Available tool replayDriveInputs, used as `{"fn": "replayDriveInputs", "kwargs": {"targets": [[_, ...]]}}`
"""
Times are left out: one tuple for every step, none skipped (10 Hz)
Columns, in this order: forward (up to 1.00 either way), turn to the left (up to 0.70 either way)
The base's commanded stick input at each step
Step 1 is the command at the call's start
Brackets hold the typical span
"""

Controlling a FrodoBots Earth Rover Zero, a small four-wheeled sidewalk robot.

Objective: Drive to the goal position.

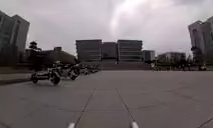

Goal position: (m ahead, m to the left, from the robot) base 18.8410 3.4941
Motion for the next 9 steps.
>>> {"fn": "replayDriveInputs", "kwargs": {"targets": [[0.70, 0.00], [0.70, 0.00], [0.70, 0.00], [0.70, 0.00], [0.70, 0.00], [0.70, 0.00], [0.70, 0.00], [0.70, 0.00], [0.70, 0.00]]}}
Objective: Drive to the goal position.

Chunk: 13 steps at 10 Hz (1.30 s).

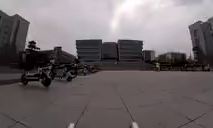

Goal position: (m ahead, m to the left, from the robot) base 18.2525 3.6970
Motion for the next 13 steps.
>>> {"fn": "replayDriveInputs", "kwargs": {"targets": [[0.70, 0.00], [0.70, 0.00], [0.70, 0.00], [0.70, 0.00], [0.70, 0.00], [0.70, 0.00], [0.70, 0.00], [0.70, 0.00], [0.70, 0.00], [0.70, 0.00], [0.70, 0.00], [0.70, 0.00], [0.70, 0.00]]}}
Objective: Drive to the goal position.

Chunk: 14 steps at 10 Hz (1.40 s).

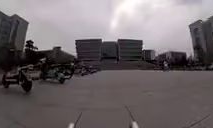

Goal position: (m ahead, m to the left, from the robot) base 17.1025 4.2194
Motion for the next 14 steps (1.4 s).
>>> {"fn": "replayDriveInputs", "kwargs": {"targets": [[0.70, 0.00], [0.70, 0.00], [0.70, 0.00], [0.70, 0.00], [0.70, 0.00], [0.70, 0.00], [0.70, 0.00], [0.70, 0.00], [0.70, 0.00], [0.70, 0.00], [0.70, 0.00], [0.70, 0.00], [0.70, 0.00], [0.70, 0.00]]}}
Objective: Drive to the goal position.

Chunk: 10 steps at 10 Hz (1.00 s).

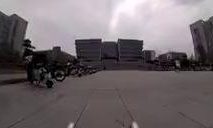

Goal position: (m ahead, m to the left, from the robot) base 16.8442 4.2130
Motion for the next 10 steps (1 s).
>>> {"fn": "replayDriveInputs", "kwargs": {"targets": [[0.70, 0.00], [0.70, 0.00], [0.70, 0.00], [0.70, 0.00], [0.70, 0.00], [0.70, 0.00], [0.70, 0.00], [0.70, 0.00], [0.70, 0.00], [0.70, 0.00]]}}
